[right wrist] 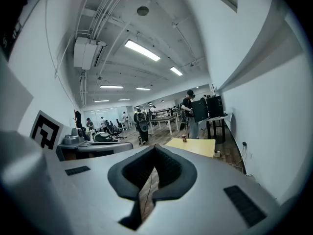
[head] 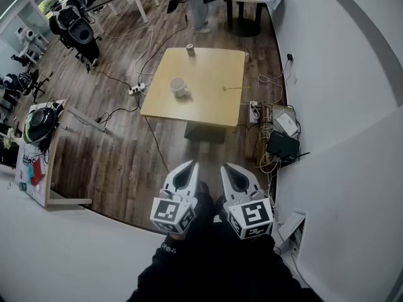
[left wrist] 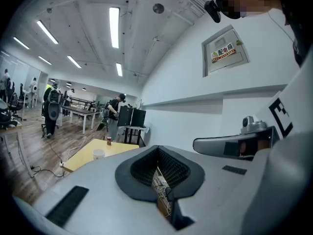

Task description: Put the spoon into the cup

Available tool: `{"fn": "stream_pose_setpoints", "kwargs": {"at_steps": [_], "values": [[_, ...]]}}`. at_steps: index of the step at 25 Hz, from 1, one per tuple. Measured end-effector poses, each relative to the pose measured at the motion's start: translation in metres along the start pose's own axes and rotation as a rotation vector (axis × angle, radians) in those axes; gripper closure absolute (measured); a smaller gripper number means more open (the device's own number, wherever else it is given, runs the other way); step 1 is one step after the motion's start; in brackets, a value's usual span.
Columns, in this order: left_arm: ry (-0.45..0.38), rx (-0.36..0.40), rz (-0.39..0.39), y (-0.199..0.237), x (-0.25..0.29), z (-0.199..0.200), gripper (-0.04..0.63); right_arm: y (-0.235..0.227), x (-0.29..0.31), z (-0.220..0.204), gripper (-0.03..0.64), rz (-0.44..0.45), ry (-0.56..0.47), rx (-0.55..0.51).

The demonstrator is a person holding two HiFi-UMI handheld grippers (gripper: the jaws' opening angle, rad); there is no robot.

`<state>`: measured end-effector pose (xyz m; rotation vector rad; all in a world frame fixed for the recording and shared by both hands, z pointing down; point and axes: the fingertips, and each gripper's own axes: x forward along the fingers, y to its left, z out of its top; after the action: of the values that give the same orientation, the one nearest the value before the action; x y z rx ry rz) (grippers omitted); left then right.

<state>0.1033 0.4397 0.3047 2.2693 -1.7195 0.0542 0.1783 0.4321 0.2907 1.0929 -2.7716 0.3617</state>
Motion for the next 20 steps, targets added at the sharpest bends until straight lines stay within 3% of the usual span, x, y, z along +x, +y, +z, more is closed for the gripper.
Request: {"fn": "stream_pose_setpoints", "kwargs": {"at_steps": [9, 14, 20], "values": [[0.017, -0.004, 0.015, 0.008, 0.011, -0.005, 0.563, -0.007, 0.012, -0.01, 0.597, 0.022, 0.024, 0.056], [0.037, -0.015, 0.061, 0.028, 0.016, -0.003, 0.563, -0.006, 0.031, -0.012, 0.596, 0.073, 0.019, 0.065], [0.025, -0.053, 0.071, 0.058, 0.046, 0.0, 0.563, -0.015, 0.073, -0.016, 0.597, 0.096, 0.086, 0.046]]}}
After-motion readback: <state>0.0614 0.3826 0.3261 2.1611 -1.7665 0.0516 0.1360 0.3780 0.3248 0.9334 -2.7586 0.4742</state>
